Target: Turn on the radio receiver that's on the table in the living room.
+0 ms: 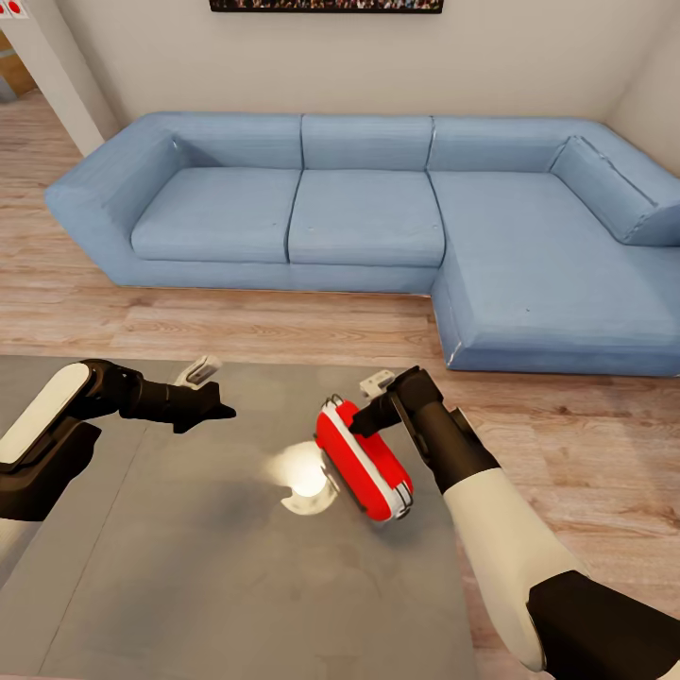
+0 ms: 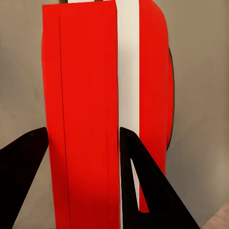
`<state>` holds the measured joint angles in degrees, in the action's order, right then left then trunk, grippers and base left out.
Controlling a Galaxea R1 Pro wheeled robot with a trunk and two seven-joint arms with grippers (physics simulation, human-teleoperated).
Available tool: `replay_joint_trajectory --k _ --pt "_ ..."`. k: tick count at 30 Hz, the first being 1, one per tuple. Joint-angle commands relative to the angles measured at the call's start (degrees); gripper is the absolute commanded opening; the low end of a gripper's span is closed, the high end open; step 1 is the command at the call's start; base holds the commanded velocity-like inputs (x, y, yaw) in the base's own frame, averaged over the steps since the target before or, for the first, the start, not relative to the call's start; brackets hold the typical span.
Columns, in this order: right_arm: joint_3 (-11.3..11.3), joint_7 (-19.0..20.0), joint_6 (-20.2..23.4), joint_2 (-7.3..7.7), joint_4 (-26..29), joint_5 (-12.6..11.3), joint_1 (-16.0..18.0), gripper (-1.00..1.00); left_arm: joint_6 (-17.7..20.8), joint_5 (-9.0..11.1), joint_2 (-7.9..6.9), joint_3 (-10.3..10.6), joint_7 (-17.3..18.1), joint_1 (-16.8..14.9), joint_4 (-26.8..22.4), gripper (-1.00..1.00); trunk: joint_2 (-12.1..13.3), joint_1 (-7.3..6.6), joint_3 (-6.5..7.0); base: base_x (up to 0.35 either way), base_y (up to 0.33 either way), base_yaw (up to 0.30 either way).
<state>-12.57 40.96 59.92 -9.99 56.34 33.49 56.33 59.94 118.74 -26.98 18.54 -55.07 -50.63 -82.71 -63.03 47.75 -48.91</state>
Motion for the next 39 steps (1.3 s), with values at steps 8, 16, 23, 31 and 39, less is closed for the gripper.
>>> replay_joint_trajectory --k 8,16,23,31,39 --pt "0.0 0.0 0.1 0.0 -2.0 -0.3 0.0 -1.0 0.0 0.0 0.0 0.0 0.0 0.0 0.0 -1.0 0.0 0.0 0.0 0.0 0.0 0.0" --pt "0.0 -1.2 0.1 0.0 -2.2 -0.3 0.0 -1.0 0.0 0.0 0.0 0.0 0.1 0.0 0.0 -1.0 0.0 0.0 0.0 0.0 0.0 0.0" --pt "0.7 -2.0 -0.6 0.0 -2.5 -0.6 -0.3 -1.0 0.0 -0.4 0.65 0.7 -0.2 -0.4 0.7 -1.0 0.0 0.0 0.0 0.0 0.0 0.0" --pt "-0.3 -1.0 0.1 0.4 -1.8 -0.1 -0.3 -1.0 0.0 0.2 0.11 0.3 0.2 0.0 1.6 -1.0 0.0 0.0 0.0 0.0 0.0 0.0" --pt "-0.3 -0.4 0.1 0.5 -1.1 0.4 -0.3 -1.0 0.0 0.2 0.14 0.4 0.2 0.1 1.6 -1.0 0.0 0.0 0.0 0.0 0.0 0.0"
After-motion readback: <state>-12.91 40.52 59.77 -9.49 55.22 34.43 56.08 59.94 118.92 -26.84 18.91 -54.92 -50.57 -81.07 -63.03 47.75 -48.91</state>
